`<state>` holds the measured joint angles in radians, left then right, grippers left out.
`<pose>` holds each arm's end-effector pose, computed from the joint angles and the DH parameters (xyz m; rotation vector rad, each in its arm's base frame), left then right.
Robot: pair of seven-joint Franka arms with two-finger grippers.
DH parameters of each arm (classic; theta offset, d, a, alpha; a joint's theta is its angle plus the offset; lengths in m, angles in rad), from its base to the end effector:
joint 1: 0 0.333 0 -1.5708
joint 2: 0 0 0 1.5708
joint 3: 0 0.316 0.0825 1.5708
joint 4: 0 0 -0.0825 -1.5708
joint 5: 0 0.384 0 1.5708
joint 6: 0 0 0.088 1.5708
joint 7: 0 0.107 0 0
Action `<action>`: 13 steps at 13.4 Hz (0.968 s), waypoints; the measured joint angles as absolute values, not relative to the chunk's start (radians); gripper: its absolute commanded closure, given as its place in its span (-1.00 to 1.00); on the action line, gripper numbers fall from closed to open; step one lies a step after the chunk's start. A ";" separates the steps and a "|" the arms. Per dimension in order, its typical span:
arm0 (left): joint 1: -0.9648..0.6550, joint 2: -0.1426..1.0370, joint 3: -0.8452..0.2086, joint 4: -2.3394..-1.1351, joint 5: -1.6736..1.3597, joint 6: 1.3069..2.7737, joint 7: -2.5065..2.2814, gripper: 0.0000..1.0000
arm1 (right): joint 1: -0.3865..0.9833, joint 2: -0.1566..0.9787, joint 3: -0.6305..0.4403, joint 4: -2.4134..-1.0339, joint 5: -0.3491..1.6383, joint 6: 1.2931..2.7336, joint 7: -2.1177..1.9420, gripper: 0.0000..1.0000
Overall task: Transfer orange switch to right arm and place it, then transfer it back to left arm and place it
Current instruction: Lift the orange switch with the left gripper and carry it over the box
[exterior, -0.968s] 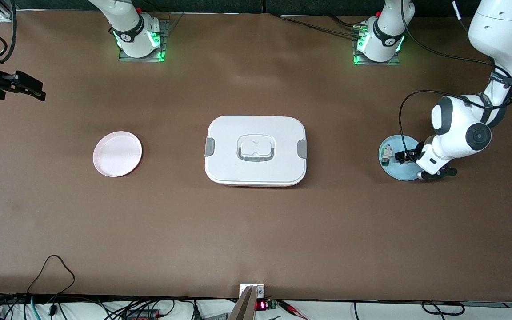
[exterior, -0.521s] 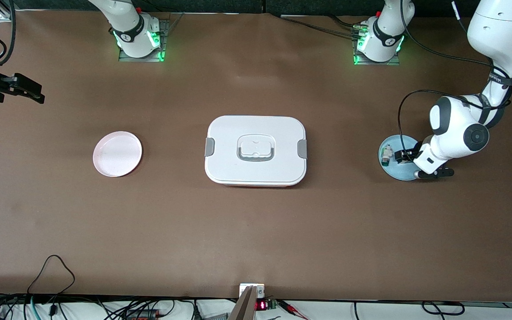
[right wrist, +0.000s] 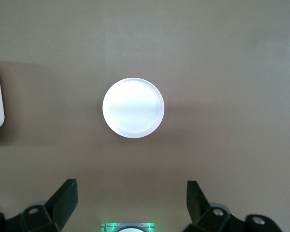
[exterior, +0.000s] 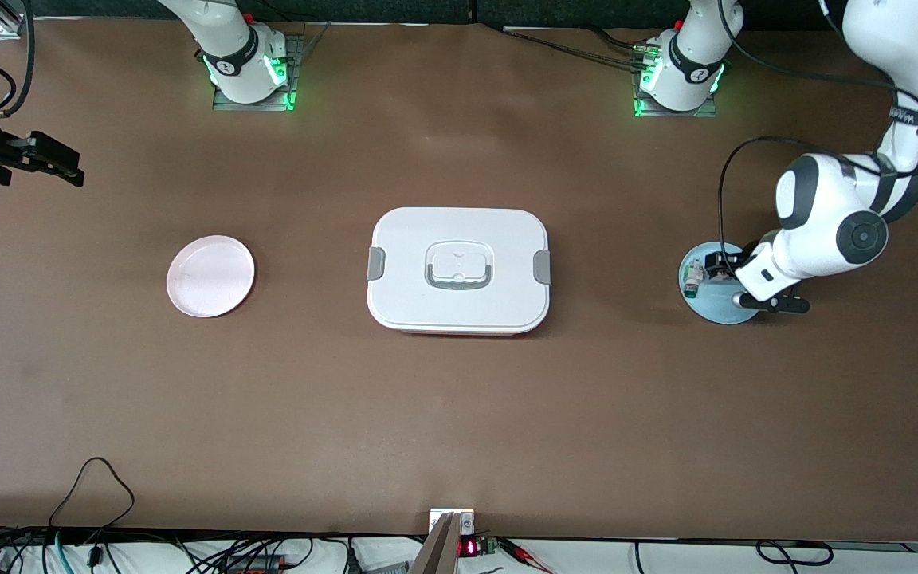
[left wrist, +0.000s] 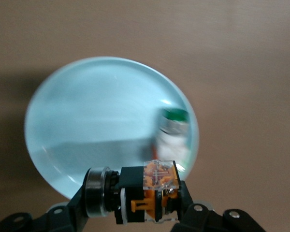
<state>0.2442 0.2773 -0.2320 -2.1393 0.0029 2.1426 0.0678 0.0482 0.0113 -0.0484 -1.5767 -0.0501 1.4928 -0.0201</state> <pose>0.5385 0.0066 0.2588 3.0417 -0.0873 -0.4040 0.5489 -0.0056 0.6092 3.0883 0.0283 -0.1479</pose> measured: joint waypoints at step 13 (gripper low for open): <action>0.242 0.167 -0.512 -1.637 -0.617 1.242 -0.827 0.92 | 0.073 0.058 -0.048 -1.575 -0.050 1.501 -0.020 -1.00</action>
<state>0.2421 0.1665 -0.5124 -1.6371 -0.6170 1.2419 -0.8272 0.0726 0.0581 -0.0476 -1.5750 -0.0503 1.5007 -0.0202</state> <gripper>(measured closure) 0.278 0.000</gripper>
